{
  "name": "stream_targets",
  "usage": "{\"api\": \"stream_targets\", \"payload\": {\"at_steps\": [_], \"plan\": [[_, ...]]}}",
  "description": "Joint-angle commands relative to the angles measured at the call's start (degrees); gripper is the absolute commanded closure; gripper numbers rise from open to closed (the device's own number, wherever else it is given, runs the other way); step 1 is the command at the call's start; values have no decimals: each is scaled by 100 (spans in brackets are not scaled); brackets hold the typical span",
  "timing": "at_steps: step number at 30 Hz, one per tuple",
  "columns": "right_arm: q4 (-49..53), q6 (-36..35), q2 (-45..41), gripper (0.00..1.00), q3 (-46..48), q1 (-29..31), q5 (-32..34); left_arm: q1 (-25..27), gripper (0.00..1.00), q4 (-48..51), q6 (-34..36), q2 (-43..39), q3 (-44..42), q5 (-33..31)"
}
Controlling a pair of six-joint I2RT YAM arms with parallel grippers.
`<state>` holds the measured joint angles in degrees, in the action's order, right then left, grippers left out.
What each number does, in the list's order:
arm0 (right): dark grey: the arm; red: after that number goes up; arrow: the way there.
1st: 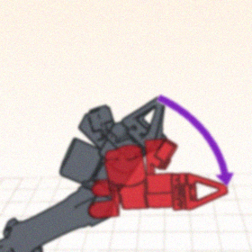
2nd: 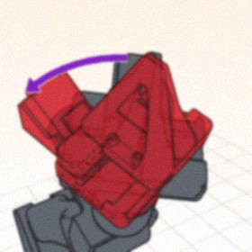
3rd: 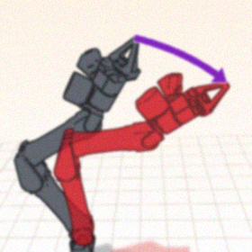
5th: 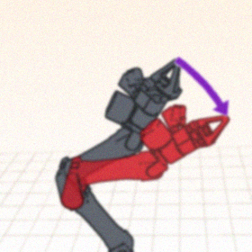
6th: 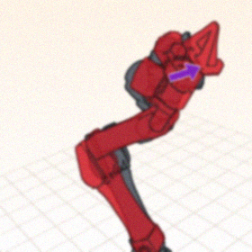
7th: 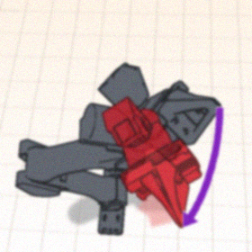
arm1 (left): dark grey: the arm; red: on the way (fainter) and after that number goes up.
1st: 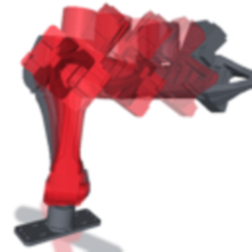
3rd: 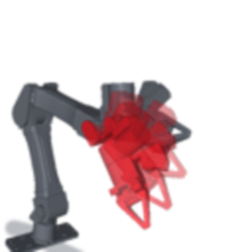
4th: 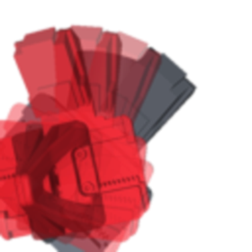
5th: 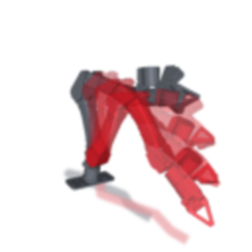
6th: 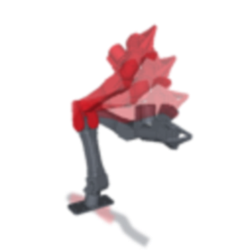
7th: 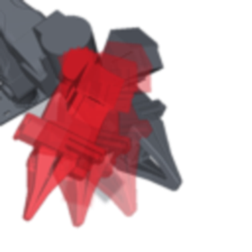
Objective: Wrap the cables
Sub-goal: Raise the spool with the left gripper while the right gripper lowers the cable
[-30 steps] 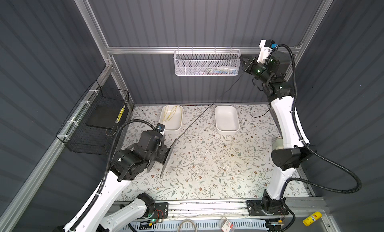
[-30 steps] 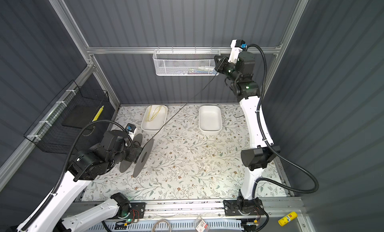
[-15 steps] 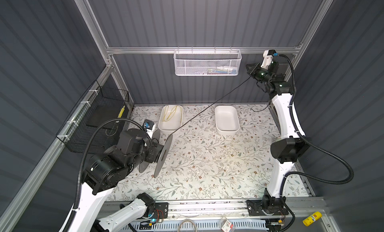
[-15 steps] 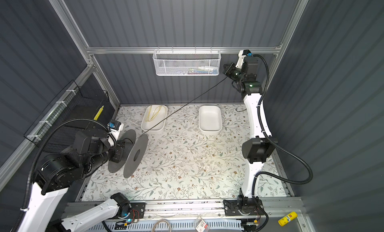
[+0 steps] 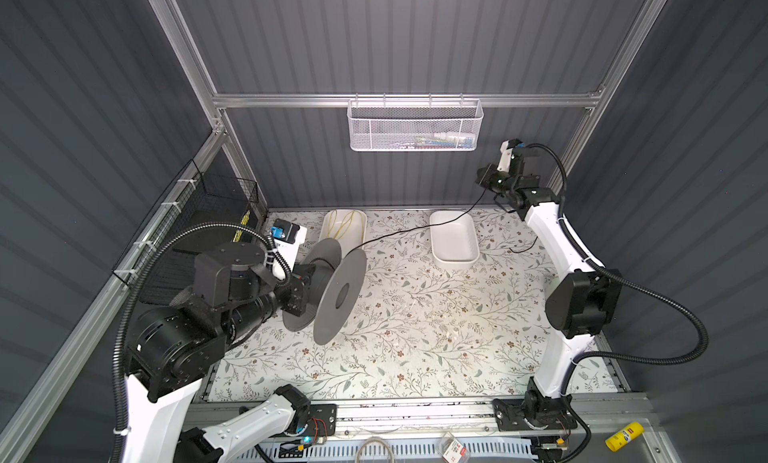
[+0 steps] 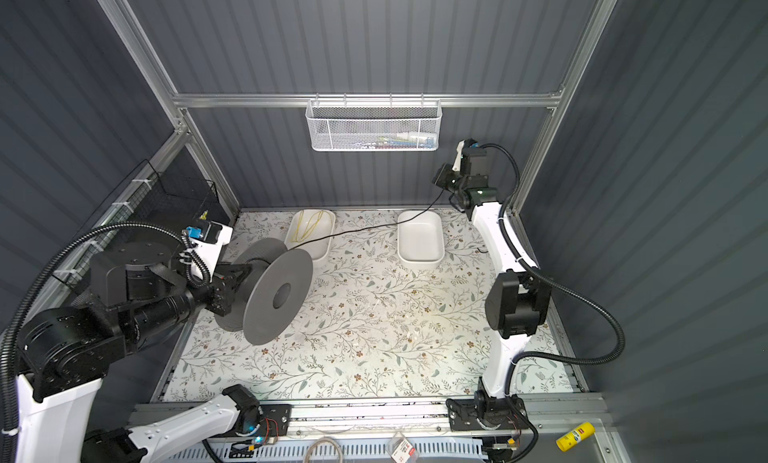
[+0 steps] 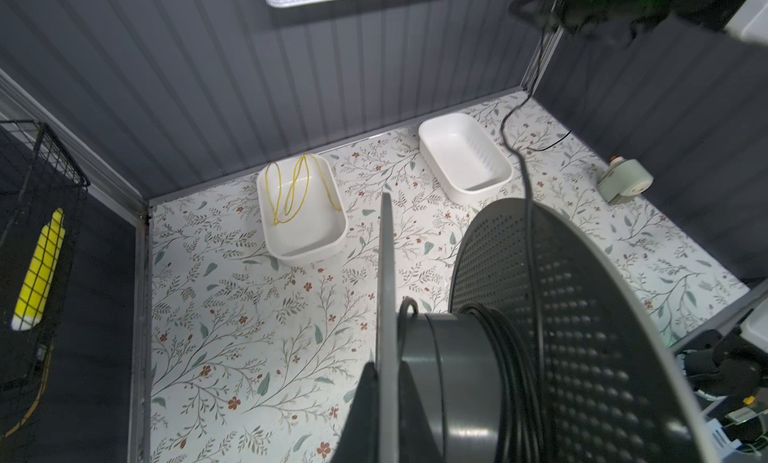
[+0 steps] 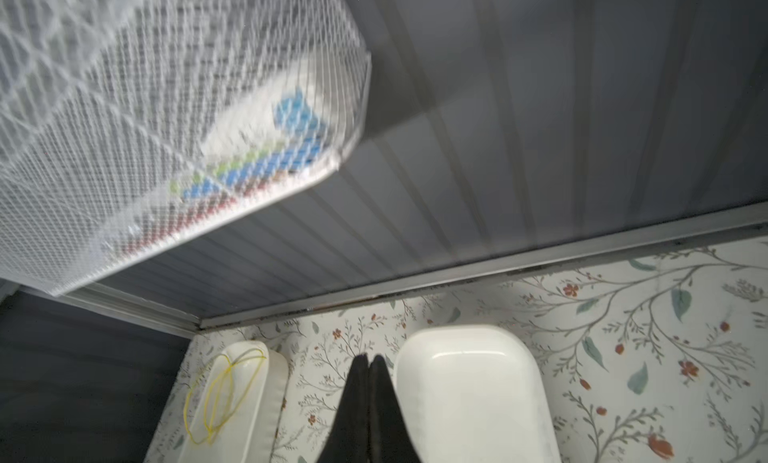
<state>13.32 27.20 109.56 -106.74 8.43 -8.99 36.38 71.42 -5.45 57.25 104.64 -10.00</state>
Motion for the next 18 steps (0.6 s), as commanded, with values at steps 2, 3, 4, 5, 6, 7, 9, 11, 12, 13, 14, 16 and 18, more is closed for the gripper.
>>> {"api": "stream_targets", "payload": {"at_steps": [2,3,4,5,6,7,9,11,12,13,14,16,18], "plan": [[-848,-432,-538,100,1106,491,518,-26,100,-1237,-186,410,571,267],[-1031,-419,-651,100,1416,572,479,-26,100,-1433,-277,470,636,173],[-1207,-441,-774,100,1789,695,584,-26,100,-1677,-347,511,687,94],[-1339,-490,-879,100,2121,820,702,-26,100,-1916,-379,531,698,52],[-1441,-509,-980,100,2373,940,777,-26,100,-2108,-441,551,698,-64],[-1567,-550,-1075,100,2645,1084,855,-26,100,-2328,-467,585,694,-157],[-1698,-682,-1297,100,3128,1416,1081,-26,100,-2706,-510,691,690,-361],[-1943,-699,-1549,100,3625,1810,1250,-26,100,-3125,-517,833,620,-549],[-2017,-707,-1642,100,3832,1992,1332,-26,100,-3315,-535,894,558,-649],[-2067,-695,-1768,100,4030,2190,1427,-26,100,-3573,-521,978,455,-775],[-2166,-664,-1909,100,4238,2397,1515,-26,100,-3815,-512,1056,343,-947],[-2307,-638,-2127,100,4544,2792,1655,-26,100,-4285,-512,1223,140,-1311],[-2308,-701,-2338,100,4704,3178,1846,-30,100,-4757,-521,1397,-60,-1739]]}}
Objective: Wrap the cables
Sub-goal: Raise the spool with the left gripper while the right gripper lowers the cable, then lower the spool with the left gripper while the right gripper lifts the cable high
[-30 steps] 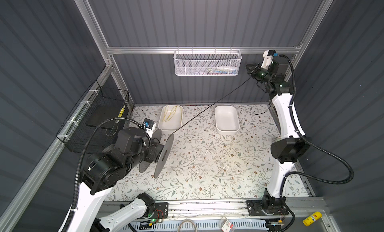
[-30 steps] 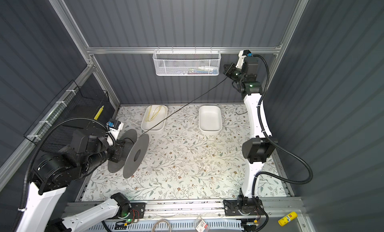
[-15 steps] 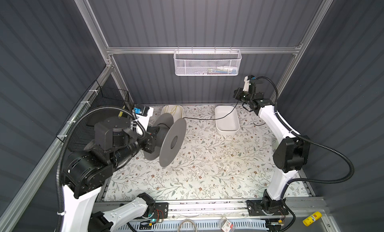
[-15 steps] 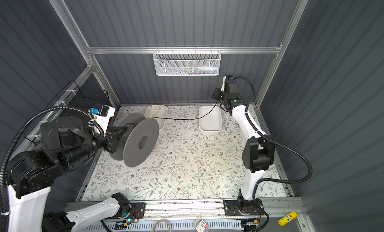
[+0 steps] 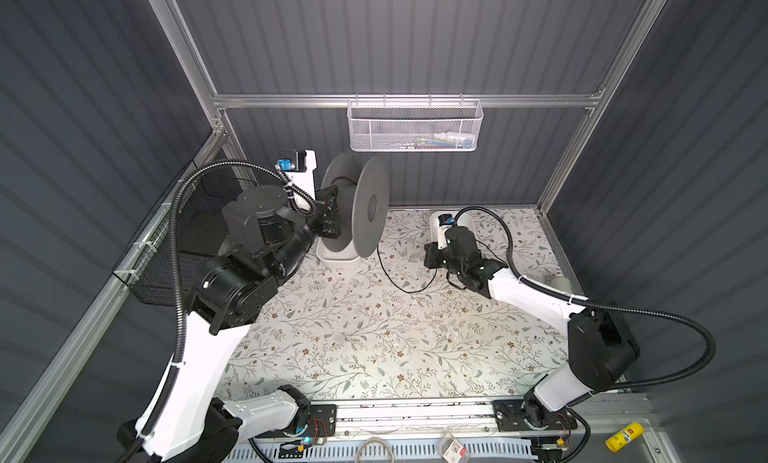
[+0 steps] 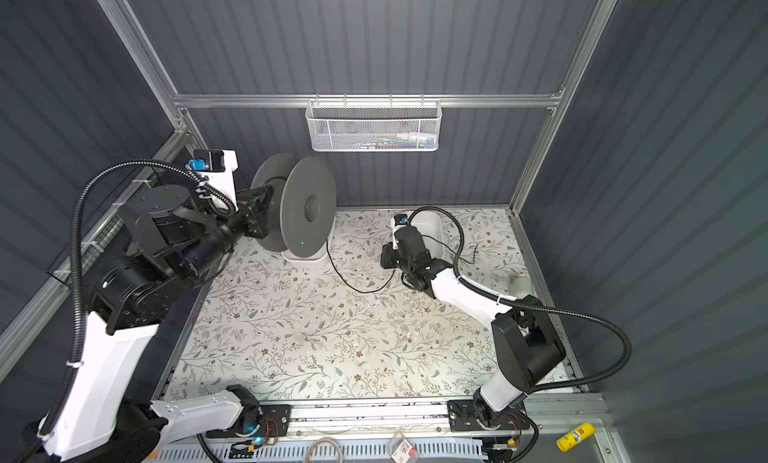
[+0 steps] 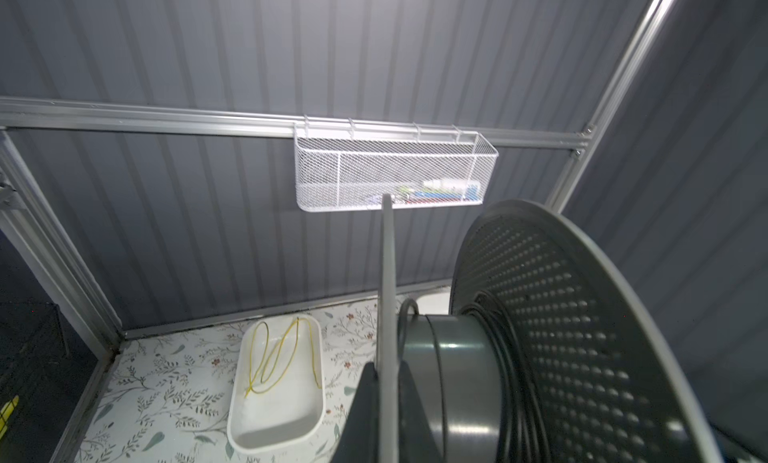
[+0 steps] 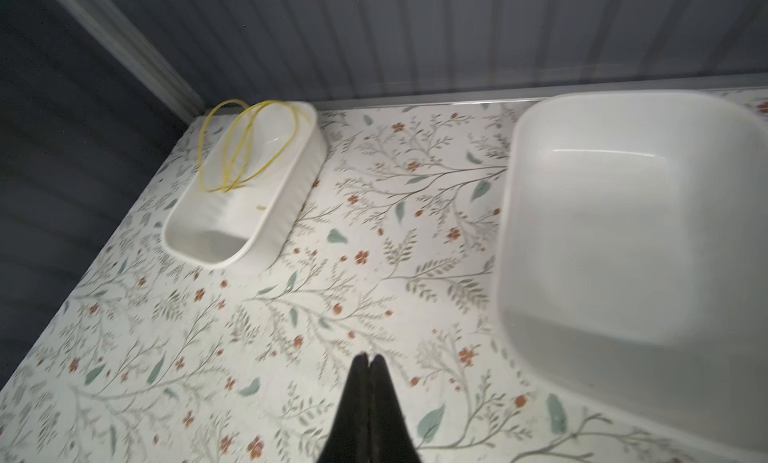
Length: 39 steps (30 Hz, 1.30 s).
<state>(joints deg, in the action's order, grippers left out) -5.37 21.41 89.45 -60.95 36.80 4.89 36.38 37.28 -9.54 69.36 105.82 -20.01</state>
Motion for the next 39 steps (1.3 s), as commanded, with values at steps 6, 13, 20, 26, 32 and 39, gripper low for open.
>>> {"api": "stream_targets", "payload": {"at_steps": [6,13,20,26,32,39], "plan": [[-303,-535,-1171,100,320,1174,902,-96,100,-2167,311,968,-358,-1697],[64,-991,-2030,100,29,1922,1031,-246,100,-2514,1047,1571,-955,-2275],[469,-964,-2438,100,-596,1984,391,-276,100,-2534,1150,1658,-1923,-2332],[818,-1001,-2125,100,-1448,1910,-165,-263,100,-2140,744,1812,-2261,-1713],[998,-749,-1699,100,-2221,1203,-848,-6,100,-1331,547,1805,-2426,-874],[1278,-454,-1071,100,-3103,60,-1531,683,100,-612,550,1237,-3328,-291]]}}
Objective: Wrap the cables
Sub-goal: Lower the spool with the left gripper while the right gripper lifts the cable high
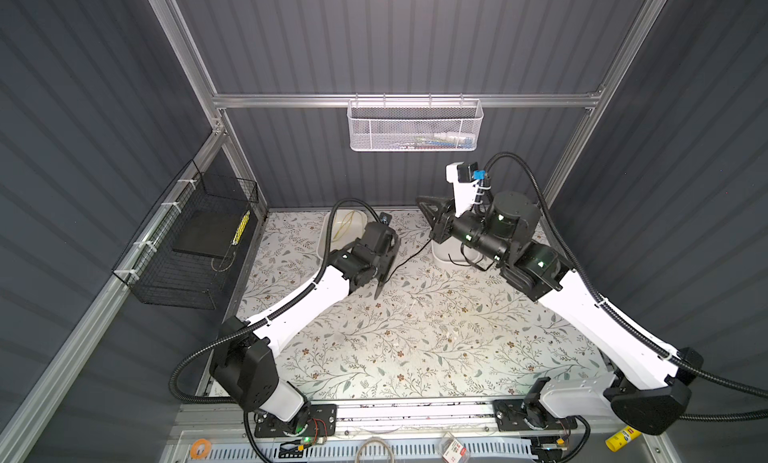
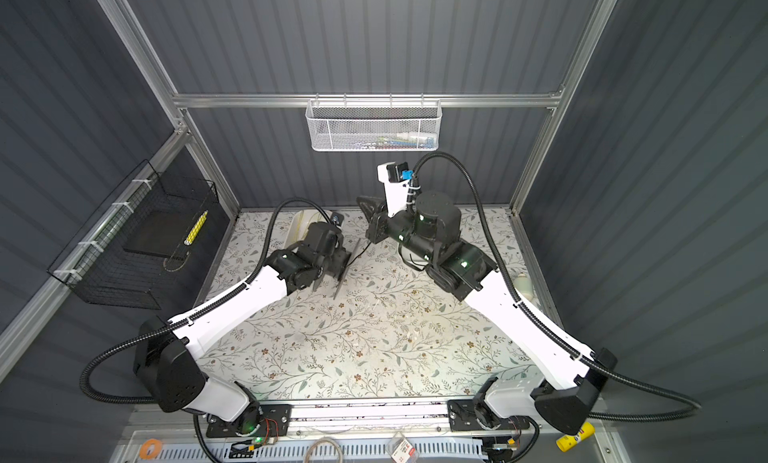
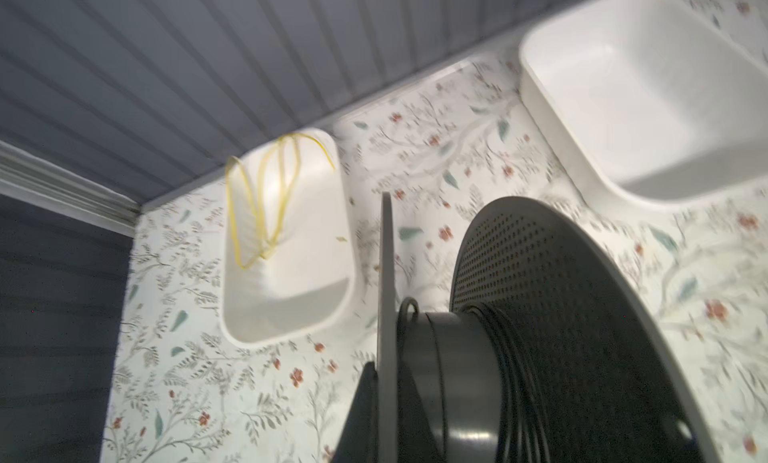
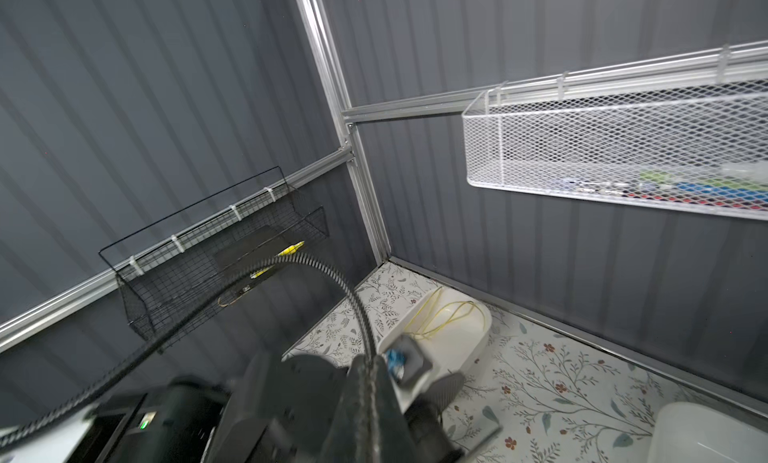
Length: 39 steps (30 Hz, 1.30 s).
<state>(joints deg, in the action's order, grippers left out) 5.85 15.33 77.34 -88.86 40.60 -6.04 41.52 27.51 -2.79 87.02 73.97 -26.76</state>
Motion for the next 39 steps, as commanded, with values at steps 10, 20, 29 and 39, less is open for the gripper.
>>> {"api": "stream_targets", "payload": {"at_steps": [10,20,29,39], "plan": [[5,746,821,100,-422,-1732,-969,366,100,1214,-321,-2294,-1145,1551],[-848,1994,1098,93,120,-3003,-2006,361,100,2345,-318,-3287,-814,1245],[-1149,2585,1407,92,-2,-3579,-2367,366,100,2565,-397,-3438,-757,1265],[-918,2640,1817,90,-329,-4115,-2436,365,100,2746,-428,-3556,-602,1308]]}}
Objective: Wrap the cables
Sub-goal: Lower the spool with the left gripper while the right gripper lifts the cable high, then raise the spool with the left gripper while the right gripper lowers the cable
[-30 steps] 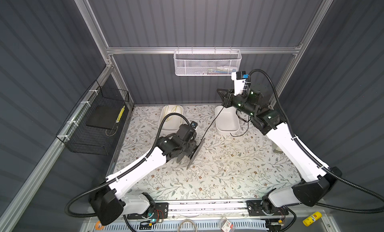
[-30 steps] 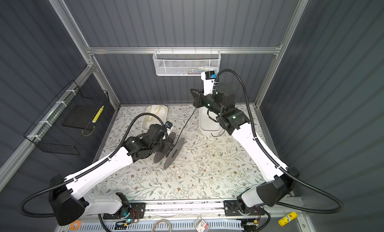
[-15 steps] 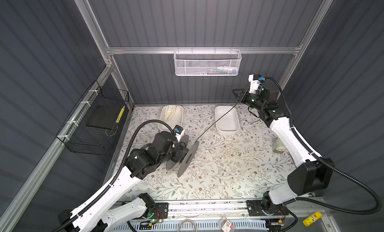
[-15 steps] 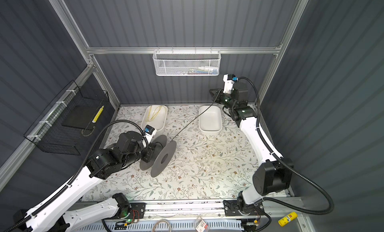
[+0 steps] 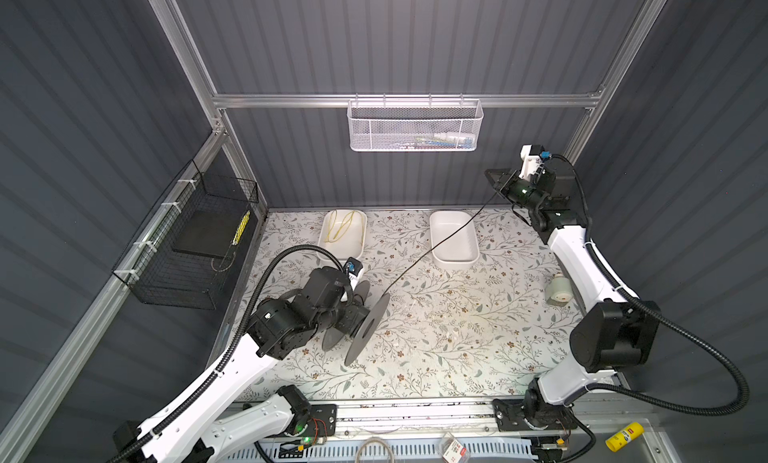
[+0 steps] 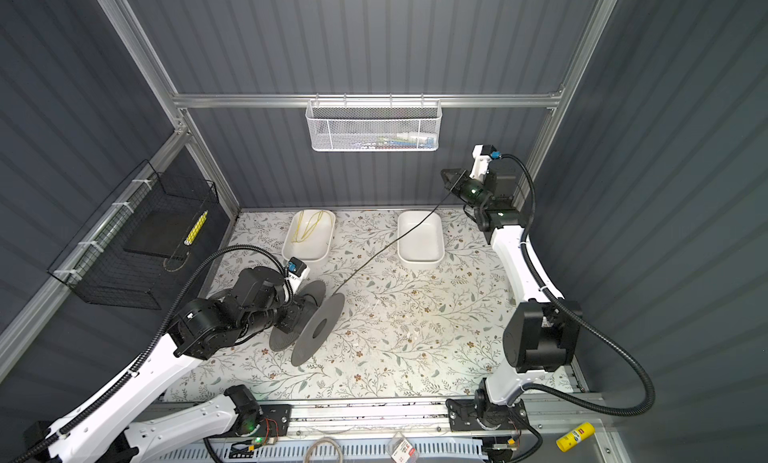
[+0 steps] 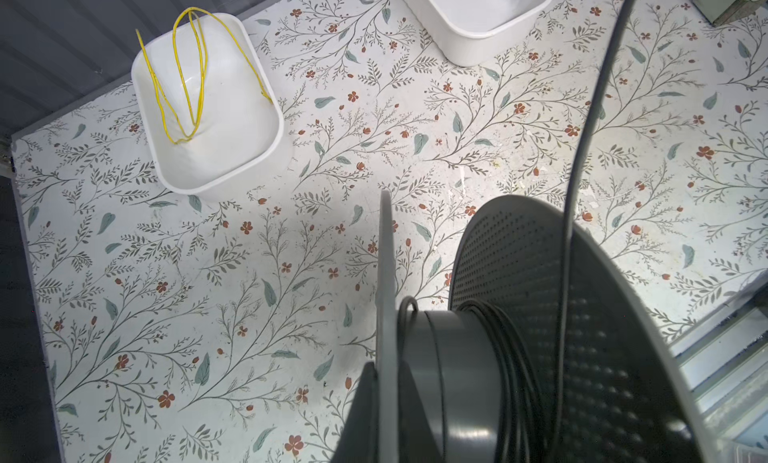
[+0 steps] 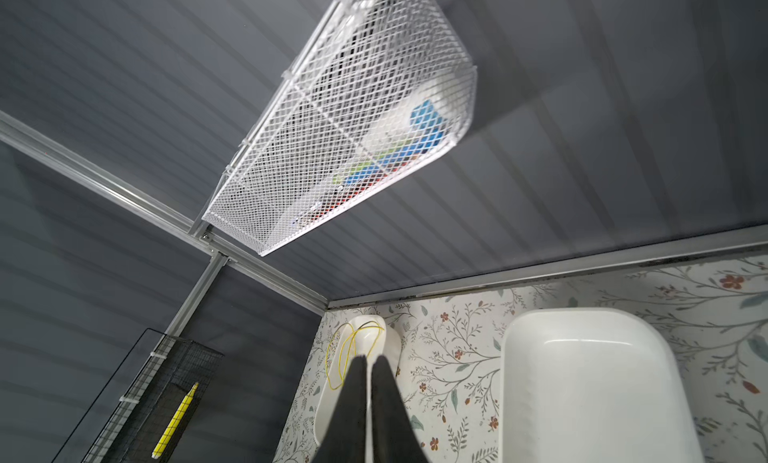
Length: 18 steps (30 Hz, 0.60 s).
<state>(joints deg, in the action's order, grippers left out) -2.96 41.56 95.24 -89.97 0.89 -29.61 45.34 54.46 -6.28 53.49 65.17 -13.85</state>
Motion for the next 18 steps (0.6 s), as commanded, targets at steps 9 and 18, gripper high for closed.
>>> {"api": "stream_targets", "payload": {"at_steps": [9,18], "plan": [[117,-35,233,100,-271,-328,-227,-17,100,112,-169,-241,435,131],[-37,-337,66,100,662,-90,408,-21,100,-231,-334,-90,1322,721]]}}
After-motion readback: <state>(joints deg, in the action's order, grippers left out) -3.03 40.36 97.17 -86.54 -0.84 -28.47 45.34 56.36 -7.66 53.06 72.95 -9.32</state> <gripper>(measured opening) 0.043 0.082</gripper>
